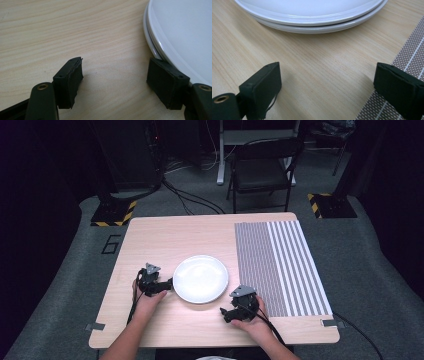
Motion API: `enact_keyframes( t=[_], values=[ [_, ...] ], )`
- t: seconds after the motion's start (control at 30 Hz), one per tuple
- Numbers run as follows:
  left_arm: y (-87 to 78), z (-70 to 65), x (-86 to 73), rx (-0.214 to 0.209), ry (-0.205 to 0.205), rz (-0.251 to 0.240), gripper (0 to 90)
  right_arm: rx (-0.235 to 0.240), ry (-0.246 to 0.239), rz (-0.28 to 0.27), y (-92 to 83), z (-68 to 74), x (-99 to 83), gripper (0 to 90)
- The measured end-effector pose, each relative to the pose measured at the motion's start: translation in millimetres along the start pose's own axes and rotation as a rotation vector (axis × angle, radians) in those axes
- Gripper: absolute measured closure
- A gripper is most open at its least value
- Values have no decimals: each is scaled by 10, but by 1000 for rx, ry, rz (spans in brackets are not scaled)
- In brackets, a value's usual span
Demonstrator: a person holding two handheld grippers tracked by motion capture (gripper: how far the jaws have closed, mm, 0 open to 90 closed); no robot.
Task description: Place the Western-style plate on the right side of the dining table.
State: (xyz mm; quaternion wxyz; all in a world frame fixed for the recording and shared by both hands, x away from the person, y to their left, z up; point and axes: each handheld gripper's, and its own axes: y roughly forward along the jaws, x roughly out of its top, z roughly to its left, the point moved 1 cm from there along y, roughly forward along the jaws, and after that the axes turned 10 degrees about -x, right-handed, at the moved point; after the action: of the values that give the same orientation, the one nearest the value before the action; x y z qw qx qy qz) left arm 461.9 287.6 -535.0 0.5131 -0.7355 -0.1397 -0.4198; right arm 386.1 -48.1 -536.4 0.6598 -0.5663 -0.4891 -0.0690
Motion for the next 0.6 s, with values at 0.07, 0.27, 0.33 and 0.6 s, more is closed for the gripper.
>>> enact_keyframes(
  t=[0.07, 0.27, 0.33, 0.6],
  values=[
    [-2, -2, -3, 1, -2, 0, 276, -2, -1, 0, -1, 0, 0, 72],
    [-9, 5, -7, -1, -10, -4, 289, -6, 7, -19, -21, 6, -7, 157],
    [-17, 10, -12, 0, -8, -5, 291, -3, 2, -21, -17, 1, -4, 161],
    [-40, 34, -26, 11, -16, -13, 336, 0, -2, -38, -22, 13, 2, 254]
  ],
)
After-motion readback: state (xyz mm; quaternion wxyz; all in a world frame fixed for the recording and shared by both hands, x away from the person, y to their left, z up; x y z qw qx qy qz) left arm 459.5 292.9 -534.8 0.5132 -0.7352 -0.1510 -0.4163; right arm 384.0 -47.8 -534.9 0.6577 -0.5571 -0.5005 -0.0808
